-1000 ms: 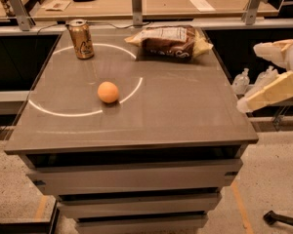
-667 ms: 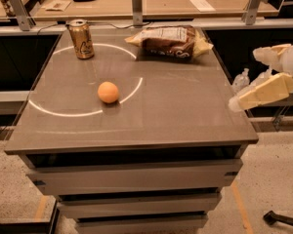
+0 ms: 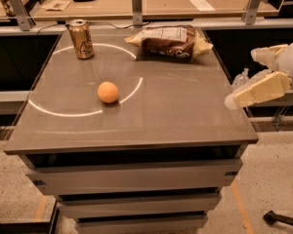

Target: Move brown chip bag near orange can

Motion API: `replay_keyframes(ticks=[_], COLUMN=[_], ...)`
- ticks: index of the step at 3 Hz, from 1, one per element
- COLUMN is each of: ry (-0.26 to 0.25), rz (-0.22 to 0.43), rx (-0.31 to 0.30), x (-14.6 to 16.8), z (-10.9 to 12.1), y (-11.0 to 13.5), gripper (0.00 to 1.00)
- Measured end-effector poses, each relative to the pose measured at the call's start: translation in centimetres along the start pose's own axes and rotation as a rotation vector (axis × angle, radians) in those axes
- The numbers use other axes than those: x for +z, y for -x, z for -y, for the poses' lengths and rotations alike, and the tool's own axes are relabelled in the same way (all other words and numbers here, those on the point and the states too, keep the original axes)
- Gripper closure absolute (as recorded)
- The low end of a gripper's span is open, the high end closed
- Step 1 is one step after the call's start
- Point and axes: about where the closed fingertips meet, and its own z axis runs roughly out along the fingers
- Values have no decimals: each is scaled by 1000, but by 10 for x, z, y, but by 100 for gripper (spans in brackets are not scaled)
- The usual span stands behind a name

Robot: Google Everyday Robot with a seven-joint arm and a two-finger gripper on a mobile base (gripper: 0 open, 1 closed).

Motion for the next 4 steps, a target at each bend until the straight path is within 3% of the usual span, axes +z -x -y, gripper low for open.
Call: replay_keyframes(ticks=[1, 2, 3, 4], ry=[-24, -99, -198, -258], rz=[58, 106, 91, 74], rx=[42, 18, -29, -15], x=[19, 42, 61, 81], z=[3, 27, 49, 76], y=[-1, 5, 6, 1], gripper=[0, 0, 0, 0])
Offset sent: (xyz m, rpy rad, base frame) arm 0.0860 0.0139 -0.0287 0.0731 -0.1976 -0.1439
